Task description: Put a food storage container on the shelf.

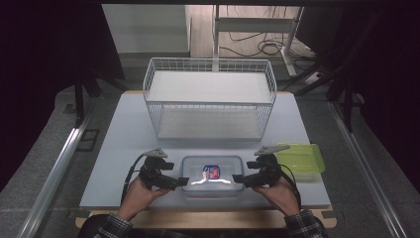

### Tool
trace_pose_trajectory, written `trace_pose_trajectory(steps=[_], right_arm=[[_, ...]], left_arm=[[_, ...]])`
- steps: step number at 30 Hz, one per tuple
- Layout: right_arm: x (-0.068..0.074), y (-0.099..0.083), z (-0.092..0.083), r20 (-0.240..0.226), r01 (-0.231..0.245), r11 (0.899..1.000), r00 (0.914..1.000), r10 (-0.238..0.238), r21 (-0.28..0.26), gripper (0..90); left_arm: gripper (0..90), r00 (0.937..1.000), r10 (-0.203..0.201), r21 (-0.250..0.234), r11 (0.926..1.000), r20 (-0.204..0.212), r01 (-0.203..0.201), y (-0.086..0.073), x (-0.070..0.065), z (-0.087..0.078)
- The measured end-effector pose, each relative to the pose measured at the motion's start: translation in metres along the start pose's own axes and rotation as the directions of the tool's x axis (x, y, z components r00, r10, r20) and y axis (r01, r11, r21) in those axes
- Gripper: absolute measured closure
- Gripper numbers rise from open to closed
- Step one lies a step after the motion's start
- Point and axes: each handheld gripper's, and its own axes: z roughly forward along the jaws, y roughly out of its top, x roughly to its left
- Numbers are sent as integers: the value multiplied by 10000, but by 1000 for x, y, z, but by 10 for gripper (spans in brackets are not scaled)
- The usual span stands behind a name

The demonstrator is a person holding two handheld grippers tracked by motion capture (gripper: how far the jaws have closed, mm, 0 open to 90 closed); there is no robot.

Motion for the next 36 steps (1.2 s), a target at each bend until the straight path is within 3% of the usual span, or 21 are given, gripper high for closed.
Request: trace_pose_trajectory(steps=[5,8,13,15,17,19,21,22,24,26,28,31,33,34,36], right_arm=[[-5,-1,10,-662,-586,9976,9959,609,360,108],[-6,-1,17,-1222,-982,9928,9868,1060,681,94],[-10,-2,19,-1554,-1509,9829,9738,1662,1054,102],[-12,-4,18,-1726,-1715,9778,9664,1907,1206,128],[-11,-5,14,-1742,-1575,9796,9685,1778,1245,175],[-9,-6,8,-1723,-1339,9835,9730,1538,1219,221],[-9,-8,4,-1798,-1498,9832,9695,1667,1039,294],[-12,-9,1,-1925,-1719,9807,9633,1872,936,344],[-16,-12,-4,-2207,-2051,9758,9509,2170,758,405],[-16,-13,-6,-2277,-2175,9736,9467,2278,698,428],[-15,-13,-7,-2217,-2295,9710,9454,2388,672,452],[-13,-15,-9,-2121,-2568,9652,9416,2615,499,470],[-11,-15,-10,-1971,-2729,9619,9421,2712,191,494],[-9,-15,-12,-1878,-2779,9606,9433,2737,43,509],[-5,-12,-14,-1625,-2560,9664,9547,2492,-219,531]], left_arm=[[25,9971,-367,525,9981,668,332,2,1,16],[2,9933,-608,648,9964,982,546,0,0,22],[59,9950,-401,695,9970,915,338,-2,-3,14],[95,9926,-597,648,9965,1053,530,-4,-2,12],[145,9875,-963,597,9942,1247,894,-7,1,8],[206,9870,-990,439,9946,1264,941,-10,0,3],[246,9899,-775,372,9966,1189,735,-12,-4,-1],[266,9902,-762,359,9967,1173,724,-13,-5,-2],[323,9874,-967,164,9953,1256,954,-16,-5,-6],[377,9811,-1355,-79,9904,1378,1379,-18,-4,-9],[391,9830,-1315,-69,9910,1280,1334,-17,-5,-10],[408,9803,-1567,-286,9865,1200,1611,-17,-6,-10],[443,9784,-1744,-667,9809,1110,1825,-16,-6,-12],[463,9804,-1677,-795,9811,1032,1762,-14,-5,-14],[494,9841,-1523,-938,9825,916,1608,-11,-5,-16]])
